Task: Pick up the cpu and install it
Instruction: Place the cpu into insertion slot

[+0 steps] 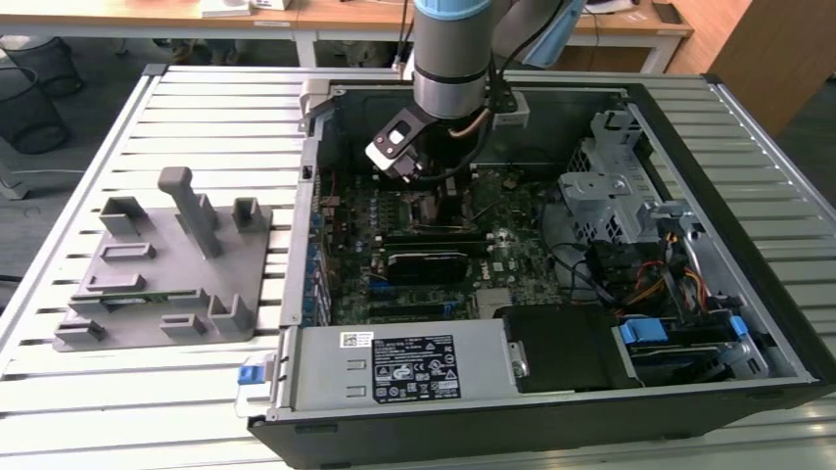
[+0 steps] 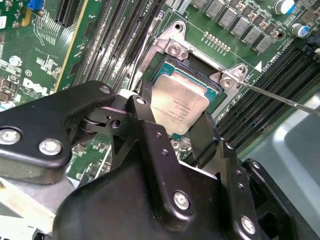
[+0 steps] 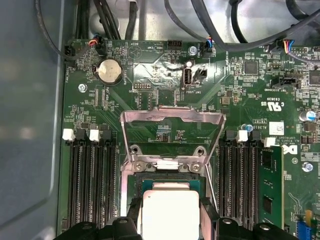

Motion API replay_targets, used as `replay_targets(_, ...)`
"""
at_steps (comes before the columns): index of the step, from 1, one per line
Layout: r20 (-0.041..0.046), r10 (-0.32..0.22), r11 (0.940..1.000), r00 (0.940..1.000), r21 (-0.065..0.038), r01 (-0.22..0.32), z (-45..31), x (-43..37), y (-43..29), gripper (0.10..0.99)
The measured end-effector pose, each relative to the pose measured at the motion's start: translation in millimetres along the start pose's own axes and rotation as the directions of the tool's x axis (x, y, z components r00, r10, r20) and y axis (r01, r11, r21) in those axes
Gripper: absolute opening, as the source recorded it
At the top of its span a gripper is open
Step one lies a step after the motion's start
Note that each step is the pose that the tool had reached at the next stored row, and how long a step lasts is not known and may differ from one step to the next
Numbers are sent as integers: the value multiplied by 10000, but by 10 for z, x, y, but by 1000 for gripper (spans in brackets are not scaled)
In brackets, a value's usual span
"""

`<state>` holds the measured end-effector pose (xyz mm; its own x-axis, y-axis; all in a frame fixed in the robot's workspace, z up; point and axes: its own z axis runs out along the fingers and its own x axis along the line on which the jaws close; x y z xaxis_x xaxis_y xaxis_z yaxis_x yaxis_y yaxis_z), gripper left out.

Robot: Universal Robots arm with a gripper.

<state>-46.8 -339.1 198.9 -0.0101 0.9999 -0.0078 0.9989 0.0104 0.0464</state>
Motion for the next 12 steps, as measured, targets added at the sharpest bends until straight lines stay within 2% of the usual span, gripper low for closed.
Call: replay_targets(12,-13,1,10000,10000,1,-1,61,1,-8,541)
